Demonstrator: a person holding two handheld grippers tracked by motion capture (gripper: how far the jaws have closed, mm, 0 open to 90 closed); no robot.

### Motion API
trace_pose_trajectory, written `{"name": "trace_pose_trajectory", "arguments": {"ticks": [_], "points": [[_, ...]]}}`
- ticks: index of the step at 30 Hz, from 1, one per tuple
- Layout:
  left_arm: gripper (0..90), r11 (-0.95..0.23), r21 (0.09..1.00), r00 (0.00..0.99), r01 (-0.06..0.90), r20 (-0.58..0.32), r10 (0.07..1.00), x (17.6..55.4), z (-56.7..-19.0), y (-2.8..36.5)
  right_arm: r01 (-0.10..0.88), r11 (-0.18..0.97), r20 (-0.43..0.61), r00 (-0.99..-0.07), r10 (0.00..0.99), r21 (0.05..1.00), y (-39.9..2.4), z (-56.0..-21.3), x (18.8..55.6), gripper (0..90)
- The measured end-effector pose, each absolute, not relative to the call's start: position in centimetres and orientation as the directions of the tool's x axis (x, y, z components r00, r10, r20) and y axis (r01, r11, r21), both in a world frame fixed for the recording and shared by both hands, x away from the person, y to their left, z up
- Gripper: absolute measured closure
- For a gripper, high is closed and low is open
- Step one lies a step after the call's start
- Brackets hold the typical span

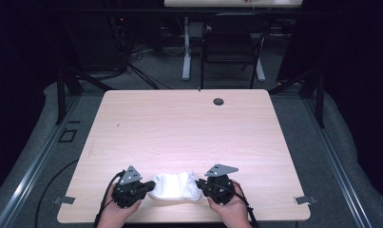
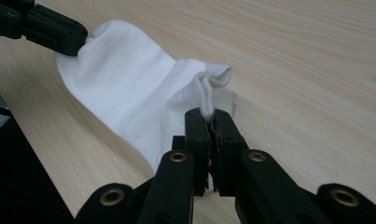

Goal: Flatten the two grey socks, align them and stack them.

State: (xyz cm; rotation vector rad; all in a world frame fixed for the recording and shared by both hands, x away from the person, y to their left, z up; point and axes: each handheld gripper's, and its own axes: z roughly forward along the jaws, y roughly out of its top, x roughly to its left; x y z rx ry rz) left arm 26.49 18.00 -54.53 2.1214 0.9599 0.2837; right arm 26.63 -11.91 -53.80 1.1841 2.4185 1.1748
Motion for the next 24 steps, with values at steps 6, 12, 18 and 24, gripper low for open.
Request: {"name": "trace_pose_trajectory", "arguments": {"ticks": [6, 12, 18, 24], "points": [[87.4, -0.434, 0.714, 0.691, 0.550, -0.097, 0.716, 26.8, -55.0, 17.9, 0.578, 0.368, 0.148, -0.658, 0.738, 0.728, -11.7, -54.2, 26.7, 87.1], [87.4, -0.441, 0.704, 0.690, 0.558, -0.098, 0.717, 27.0, -55.4, 17.9, 0.582, 0.376, 0.145, -0.658, 0.739, 0.721, -11.7, -54.5, 26.8, 87.1], [87.3, -0.448, 0.697, 0.692, 0.560, -0.097, 0.715, 27.1, -55.8, 17.6, 0.591, 0.368, 0.154, -0.649, 0.745, 0.718, -11.9, -54.8, 27.1, 87.0], [87.3, -0.451, 0.689, 0.689, 0.568, -0.098, 0.718, 27.1, -56.0, 17.5, 0.596, 0.378, 0.150, -0.651, 0.744, 0.709, -11.9, -54.9, 27.2, 87.0]]}}
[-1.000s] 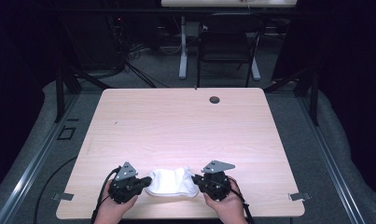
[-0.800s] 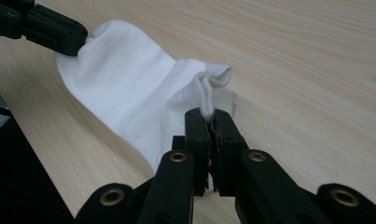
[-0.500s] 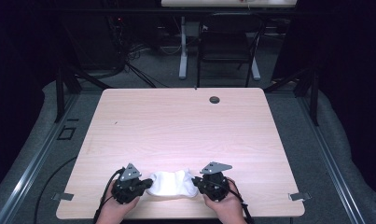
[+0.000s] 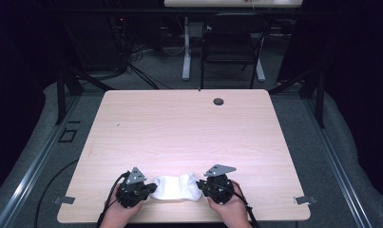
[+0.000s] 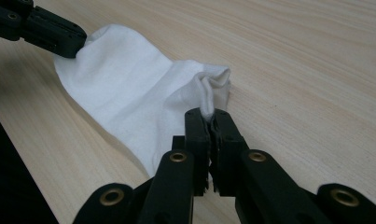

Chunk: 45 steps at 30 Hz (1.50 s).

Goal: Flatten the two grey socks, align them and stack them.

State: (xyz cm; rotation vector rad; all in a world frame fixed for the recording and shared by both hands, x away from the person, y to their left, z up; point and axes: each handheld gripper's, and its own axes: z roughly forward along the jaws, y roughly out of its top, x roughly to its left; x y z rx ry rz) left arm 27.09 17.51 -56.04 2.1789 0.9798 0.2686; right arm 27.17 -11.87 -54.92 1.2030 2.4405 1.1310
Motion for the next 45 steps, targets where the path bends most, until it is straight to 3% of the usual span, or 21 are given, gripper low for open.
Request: {"name": "trace_pose_trajectory", "arguments": {"ticks": [18, 30, 38, 45], "points": [[86.1, -0.451, 0.682, 0.683, 0.575, -0.096, 0.725, 27.5, -56.7, 17.4, 0.611, 0.389, 0.147, -0.643, 0.751, 0.689, -11.9, -55.9, 27.7, 85.9], [74.0, -0.419, 0.740, 0.696, 0.526, -0.092, 0.712, 27.2, -55.4, 17.7, 0.547, 0.336, 0.128, -0.643, 0.755, 0.767, -12.2, -54.5, 27.0, 71.6], [65.0, -0.455, 0.728, 0.716, 0.512, -0.069, 0.694, 27.1, -56.0, 17.2, 0.501, 0.427, 0.095, -0.724, 0.683, 0.753, -10.0, -55.6, 26.7, 62.1], [60.4, -0.464, 0.718, 0.712, 0.519, -0.063, 0.699, 27.4, -56.7, 17.1, 0.505, 0.444, 0.081, -0.722, 0.687, 0.741, -10.0, -56.5, 27.1, 57.5]]}}
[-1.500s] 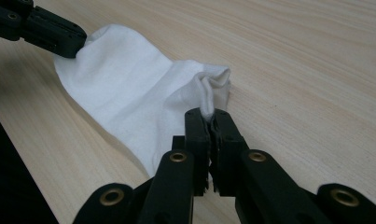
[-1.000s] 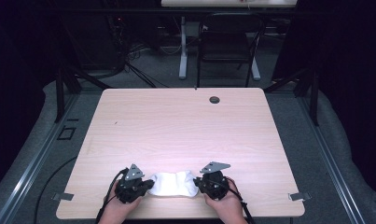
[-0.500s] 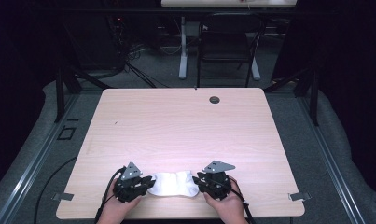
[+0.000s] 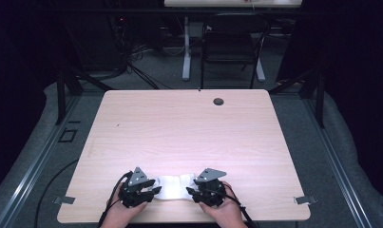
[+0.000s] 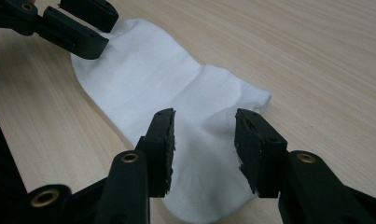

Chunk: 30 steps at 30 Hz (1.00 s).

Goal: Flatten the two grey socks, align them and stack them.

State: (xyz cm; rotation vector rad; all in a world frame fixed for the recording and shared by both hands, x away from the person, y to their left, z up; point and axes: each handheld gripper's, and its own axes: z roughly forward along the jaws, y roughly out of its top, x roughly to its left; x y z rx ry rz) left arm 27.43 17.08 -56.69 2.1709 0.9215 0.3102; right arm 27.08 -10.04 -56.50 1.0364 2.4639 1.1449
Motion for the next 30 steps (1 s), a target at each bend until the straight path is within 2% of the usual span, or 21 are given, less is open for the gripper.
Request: {"name": "trace_pose_trajectory", "arguments": {"ticks": [19, 30], "points": [[58.9, -0.484, 0.708, 0.717, 0.514, -0.045, 0.695, 28.0, -57.5, 16.8, 0.536, 0.447, 0.076, -0.697, 0.713, 0.716, -10.8, -57.5, 27.5, 57.2], [58.3, -0.459, 0.715, 0.707, 0.527, -0.069, 0.704, 29.0, -57.7, 16.9, 0.545, 0.428, 0.085, -0.683, 0.726, 0.721, -10.9, -57.7, 28.1, 57.9]]}}
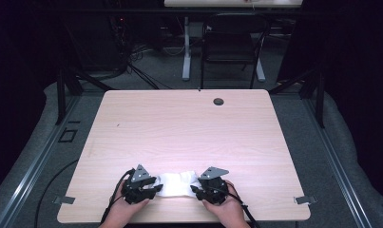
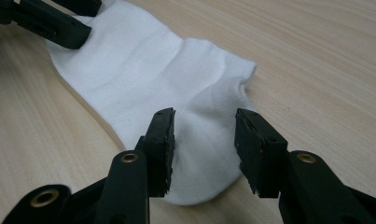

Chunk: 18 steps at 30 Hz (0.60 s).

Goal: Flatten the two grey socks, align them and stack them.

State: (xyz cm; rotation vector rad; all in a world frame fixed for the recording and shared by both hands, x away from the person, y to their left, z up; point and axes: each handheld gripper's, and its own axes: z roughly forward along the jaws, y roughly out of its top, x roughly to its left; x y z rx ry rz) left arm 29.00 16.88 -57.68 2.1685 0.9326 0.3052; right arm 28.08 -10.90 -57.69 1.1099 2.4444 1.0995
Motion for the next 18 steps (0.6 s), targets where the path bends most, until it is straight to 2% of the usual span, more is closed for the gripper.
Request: {"name": "trace_pose_trajectory", "arguments": {"ticks": [18], "points": [[54.8, -0.402, 0.739, 0.685, 0.541, -0.111, 0.720, 30.8, -58.1, 16.9, 0.547, 0.390, 0.095, -0.661, 0.744, 0.741, -11.1, -58.0, 29.6, 56.4]]}}
